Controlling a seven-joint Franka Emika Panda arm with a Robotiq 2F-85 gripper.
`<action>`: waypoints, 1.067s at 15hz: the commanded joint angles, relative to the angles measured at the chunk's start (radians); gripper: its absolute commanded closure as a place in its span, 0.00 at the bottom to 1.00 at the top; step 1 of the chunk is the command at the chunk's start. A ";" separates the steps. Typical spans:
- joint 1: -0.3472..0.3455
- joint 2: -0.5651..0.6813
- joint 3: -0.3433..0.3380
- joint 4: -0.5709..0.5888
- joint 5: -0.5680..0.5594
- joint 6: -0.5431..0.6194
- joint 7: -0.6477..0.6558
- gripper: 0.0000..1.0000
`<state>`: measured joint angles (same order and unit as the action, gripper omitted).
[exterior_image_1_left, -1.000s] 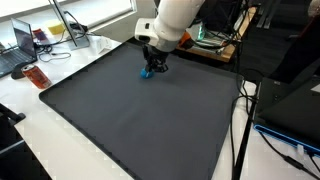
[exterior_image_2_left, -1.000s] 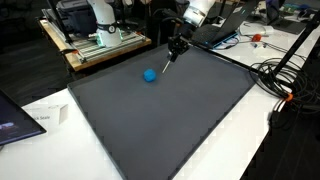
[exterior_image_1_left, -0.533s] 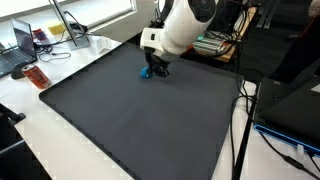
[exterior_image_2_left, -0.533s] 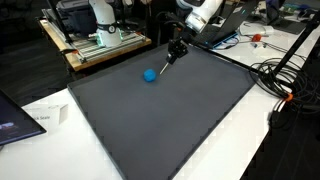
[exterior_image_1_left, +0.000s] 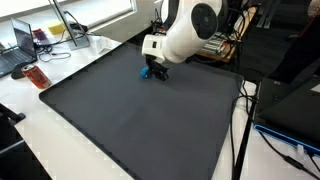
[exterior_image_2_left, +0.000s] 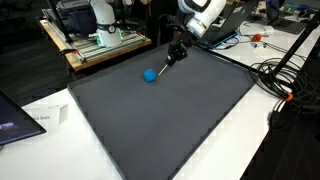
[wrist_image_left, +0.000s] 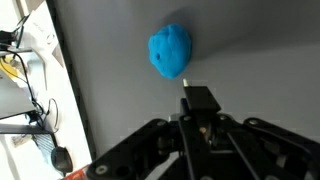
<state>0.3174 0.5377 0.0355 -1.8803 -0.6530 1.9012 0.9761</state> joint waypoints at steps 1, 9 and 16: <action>0.000 -0.022 0.003 0.011 0.007 -0.011 -0.008 0.97; -0.087 -0.142 0.014 -0.057 0.116 0.111 -0.133 0.97; -0.170 -0.256 -0.002 -0.155 0.305 0.223 -0.328 0.97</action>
<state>0.1757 0.3612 0.0370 -1.9520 -0.4227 2.0747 0.7234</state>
